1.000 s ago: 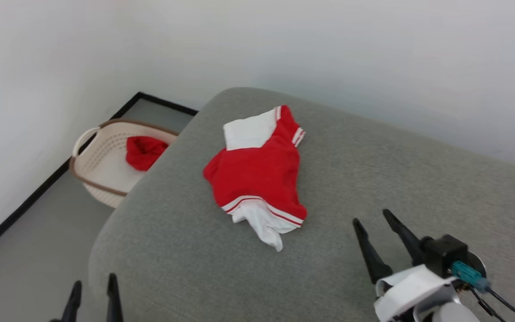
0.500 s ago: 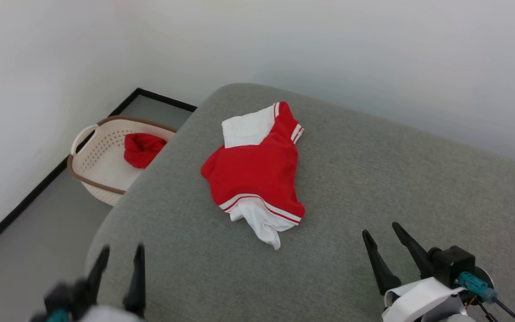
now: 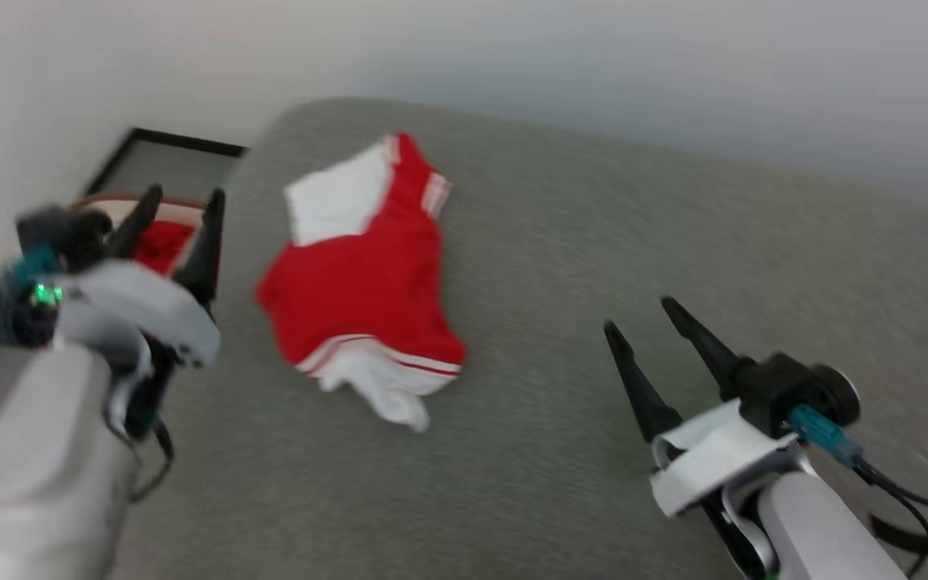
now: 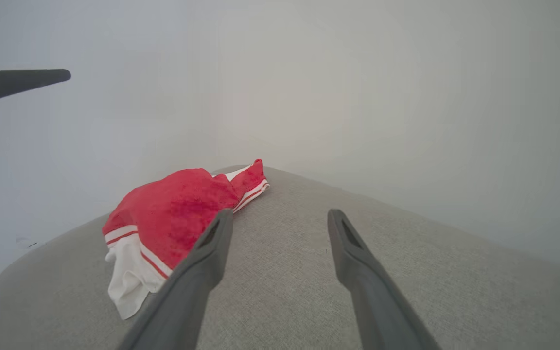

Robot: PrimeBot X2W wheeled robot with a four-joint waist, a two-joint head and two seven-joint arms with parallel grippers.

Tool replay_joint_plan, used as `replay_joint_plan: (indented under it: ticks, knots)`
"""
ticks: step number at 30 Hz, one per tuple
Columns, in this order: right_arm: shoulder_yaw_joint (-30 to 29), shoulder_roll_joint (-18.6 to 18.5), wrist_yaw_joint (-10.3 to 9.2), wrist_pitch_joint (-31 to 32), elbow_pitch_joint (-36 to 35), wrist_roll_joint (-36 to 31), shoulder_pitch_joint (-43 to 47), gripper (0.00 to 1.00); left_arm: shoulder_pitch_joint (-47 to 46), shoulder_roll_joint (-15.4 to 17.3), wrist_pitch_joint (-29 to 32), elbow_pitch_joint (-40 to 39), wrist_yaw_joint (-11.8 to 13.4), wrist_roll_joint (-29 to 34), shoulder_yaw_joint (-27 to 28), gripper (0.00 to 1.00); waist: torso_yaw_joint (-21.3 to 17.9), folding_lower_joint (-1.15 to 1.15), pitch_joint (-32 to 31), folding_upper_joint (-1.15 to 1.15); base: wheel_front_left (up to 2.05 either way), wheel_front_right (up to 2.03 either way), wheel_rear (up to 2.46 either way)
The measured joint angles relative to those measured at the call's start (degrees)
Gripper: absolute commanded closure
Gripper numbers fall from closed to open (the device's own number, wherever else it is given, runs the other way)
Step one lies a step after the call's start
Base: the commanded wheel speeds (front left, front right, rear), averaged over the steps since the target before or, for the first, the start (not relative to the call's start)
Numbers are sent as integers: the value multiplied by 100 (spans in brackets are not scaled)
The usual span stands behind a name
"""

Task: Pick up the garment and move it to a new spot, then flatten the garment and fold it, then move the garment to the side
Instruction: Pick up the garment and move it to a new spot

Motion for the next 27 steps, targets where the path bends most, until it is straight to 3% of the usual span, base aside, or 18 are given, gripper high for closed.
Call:
replay_joint_plan:
  ticks: [5, 10, 13, 18, 27]
  knots:
    - [44, 157, 0, -51, 86, 0, -213, 0, -733, 375, 1140, 823, 0, -1047, -697, 0, -601, 0, 351, 0, 0, 0, 0]
    - [-27, 253, 0, -73, 177, 15, -214, 0, -922, 723, 2603, 1076, -2, -2062, -1415, 0, -1195, 0, 618, 0, 0, 0, 0]
    - [-58, 324, 0, -78, 127, 15, -192, 0, -926, 969, 3120, 1277, -1, -2423, -1629, 0, -1508, 0, 746, 0, 0, 0, 0]
    - [-101, 364, 0, -79, -36, -7, -177, 0, -1005, 1095, 3449, 1624, -1, -2843, -1752, 0, -1909, 0, 977, 0, 0, 0, 0]
    - [-157, 425, 0, -79, -276, -153, -201, 0, -1406, 1214, 3543, 2309, -51, -3345, -1718, 0, -2288, 0, 1545, 0, 0, 0, 0]
